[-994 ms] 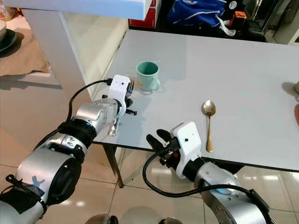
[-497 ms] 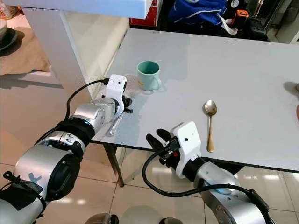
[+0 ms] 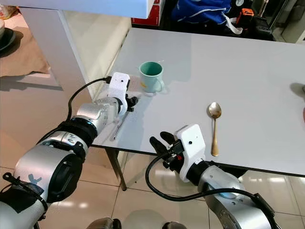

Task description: Setting the table

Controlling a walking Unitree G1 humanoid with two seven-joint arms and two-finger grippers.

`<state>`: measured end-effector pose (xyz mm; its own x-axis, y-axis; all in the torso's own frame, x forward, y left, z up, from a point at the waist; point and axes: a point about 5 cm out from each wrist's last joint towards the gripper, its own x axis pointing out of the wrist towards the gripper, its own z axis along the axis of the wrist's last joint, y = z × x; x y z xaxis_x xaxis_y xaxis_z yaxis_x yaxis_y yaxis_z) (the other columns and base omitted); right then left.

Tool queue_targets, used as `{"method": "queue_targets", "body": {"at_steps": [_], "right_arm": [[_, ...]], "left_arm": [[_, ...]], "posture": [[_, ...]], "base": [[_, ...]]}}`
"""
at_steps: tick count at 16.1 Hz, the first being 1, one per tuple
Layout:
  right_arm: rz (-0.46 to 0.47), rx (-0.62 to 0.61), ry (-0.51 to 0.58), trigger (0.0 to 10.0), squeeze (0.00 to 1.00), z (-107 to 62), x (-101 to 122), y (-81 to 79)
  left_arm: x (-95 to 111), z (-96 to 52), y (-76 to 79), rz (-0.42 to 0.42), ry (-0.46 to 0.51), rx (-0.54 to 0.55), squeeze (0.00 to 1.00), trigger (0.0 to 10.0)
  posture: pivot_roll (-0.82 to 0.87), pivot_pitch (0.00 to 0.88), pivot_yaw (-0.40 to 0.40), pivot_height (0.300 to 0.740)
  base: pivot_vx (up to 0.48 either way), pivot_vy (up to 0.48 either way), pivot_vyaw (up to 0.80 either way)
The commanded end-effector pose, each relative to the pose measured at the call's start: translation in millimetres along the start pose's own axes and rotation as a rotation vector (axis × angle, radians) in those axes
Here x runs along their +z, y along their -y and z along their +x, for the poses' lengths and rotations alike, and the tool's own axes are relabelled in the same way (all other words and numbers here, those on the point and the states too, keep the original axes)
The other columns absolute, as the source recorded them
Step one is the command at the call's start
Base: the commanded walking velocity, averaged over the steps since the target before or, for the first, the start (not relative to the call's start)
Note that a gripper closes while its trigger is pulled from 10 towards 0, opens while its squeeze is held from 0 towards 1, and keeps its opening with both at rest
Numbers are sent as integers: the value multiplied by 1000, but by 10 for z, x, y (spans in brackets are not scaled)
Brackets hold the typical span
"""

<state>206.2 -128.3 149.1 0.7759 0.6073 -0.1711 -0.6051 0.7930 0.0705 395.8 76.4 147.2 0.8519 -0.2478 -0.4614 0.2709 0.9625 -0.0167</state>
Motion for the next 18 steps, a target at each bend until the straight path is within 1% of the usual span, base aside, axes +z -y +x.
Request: {"method": "queue_targets", "body": {"at_steps": [1, 2, 4, 5, 6, 7, 8, 10, 11, 13, 16, 18], "right_arm": [[-16, -2, 16, 10000, 0, -27, 45, -30], [-13, -4, 17, 10000, 0, -32, 42, -33], [-9, -5, 15, 10000, 0, -30, 28, -29], [-7, -3, 15, 10000, 0, -20, 26, -36], [-7, -1, 17, 10000, 0, -12, 31, -38], [-8, -1, 18, 10000, 0, -6, 39, -37], [-9, -1, 19, 10000, 0, -7, 45, -41], [-12, -2, 19, 10000, 0, -21, 52, -47], [-15, -5, 15, 10000, 0, -35, 51, -48], [-17, -12, 9, 10000, 0, -66, 47, -53], [-14, -17, 0, 10000, 0, -102, 37, -65], [-13, -15, -3, 10000, 0, -106, 33, -70]], "left_arm": [[175, -30, -36, -2, 58, 6, 0, 10000], [233, -56, -123, -21, 84, 21, 0, 10000], [188, -59, -181, -21, 79, 25, 0, 10000], [101, -43, -175, -13, 51, 16, 0, 10000], [64, -31, -137, -28, 40, -3, 0, 10000], [42, -17, -72, -23, 37, -24, 0, 10000], [34, -11, -54, -4, 36, -16, 0, 10000], [2, 2, -14, 7, 28, -18, 0, 10000], [-29, 8, -12, 36, 18, -8, 0, 10000], [-89, 12, -57, 86, -6, 35, 0, 10000], [-133, 3, -172, 106, -22, 103, 0, 10000], [-171, 4, -187, 115, -32, 102, 0, 10000]], "posture": [[-107, 74, 41, 740], [-103, 73, 38, 740], [-102, 72, 35, 740], [-97, 75, 27, 740], [-100, 78, 25, 740], [-104, 81, 25, 740], [-111, 85, 27, 740], [-123, 92, 33, 740], [-131, 98, 37, 740], [-138, 103, 40, 740], [-142, 112, 38, 740], [-140, 112, 36, 740]], "base": [[0, 0, 0], [0, 0, 0], [0, 0, 0], [0, 0, 0], [0, 0, 0], [0, 0, 0], [0, 0, 0], [0, 0, 0], [0, 0, 0], [0, 0, 0], [0, 0, 0], [0, 0, 0]]}}
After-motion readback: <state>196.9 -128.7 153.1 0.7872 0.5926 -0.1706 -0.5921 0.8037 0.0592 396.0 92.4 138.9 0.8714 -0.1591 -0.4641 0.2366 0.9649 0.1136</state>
